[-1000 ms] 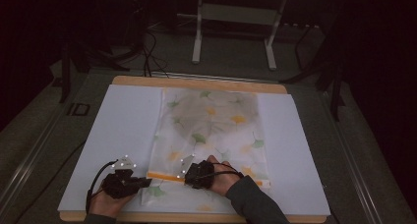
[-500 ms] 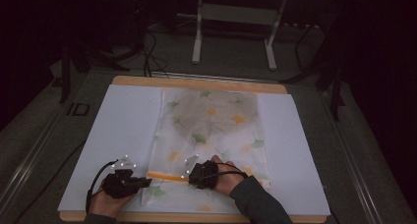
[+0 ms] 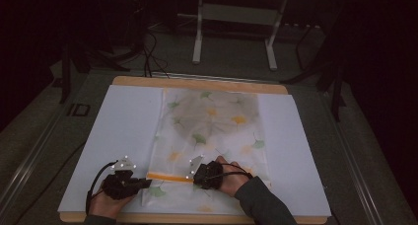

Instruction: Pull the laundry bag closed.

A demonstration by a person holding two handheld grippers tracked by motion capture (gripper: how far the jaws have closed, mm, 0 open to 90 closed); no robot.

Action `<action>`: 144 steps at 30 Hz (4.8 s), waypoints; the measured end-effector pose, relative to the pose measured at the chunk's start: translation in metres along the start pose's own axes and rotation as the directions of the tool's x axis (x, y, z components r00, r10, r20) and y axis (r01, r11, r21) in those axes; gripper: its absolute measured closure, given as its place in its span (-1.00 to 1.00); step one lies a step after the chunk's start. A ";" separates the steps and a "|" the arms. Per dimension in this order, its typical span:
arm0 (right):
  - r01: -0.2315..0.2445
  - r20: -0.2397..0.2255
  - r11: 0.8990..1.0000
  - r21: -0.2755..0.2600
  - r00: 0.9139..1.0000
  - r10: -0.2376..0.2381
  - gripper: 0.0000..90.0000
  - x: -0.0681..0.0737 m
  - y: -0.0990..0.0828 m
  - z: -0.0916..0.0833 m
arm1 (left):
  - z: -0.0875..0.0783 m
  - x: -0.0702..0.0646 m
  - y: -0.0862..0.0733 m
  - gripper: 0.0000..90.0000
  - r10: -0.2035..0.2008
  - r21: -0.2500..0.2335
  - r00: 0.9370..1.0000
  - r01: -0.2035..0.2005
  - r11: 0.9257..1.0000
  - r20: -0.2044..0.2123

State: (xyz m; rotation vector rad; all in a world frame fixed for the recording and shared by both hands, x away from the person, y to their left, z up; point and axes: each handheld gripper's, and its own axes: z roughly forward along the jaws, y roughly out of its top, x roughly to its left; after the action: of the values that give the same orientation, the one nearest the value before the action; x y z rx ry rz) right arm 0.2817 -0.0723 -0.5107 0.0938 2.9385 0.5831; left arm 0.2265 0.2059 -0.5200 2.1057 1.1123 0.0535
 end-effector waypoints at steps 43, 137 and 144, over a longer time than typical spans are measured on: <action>0.052 0.062 0.995 0.083 0.996 -0.057 1.00 0.000 -0.008 -0.004 | -0.001 0.001 -0.001 0.96 -0.004 0.001 1.000 0.004 1.000 0.002; -0.092 0.190 0.990 0.111 0.979 0.070 1.00 -0.004 -0.112 -0.050 | -0.005 0.005 -0.002 0.96 -0.016 -0.011 1.000 0.016 1.000 0.002; -0.097 0.209 0.988 0.124 0.975 0.070 1.00 -0.004 -0.115 -0.053 | -0.006 0.006 -0.002 0.96 -0.019 -0.015 1.000 0.019 1.000 -0.002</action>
State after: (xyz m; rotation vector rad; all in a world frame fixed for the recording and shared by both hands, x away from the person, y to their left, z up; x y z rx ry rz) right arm 0.2738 -0.1988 -0.5064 0.2767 2.7798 0.3626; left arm 0.2263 0.2142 -0.5189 2.0822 1.1291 0.0546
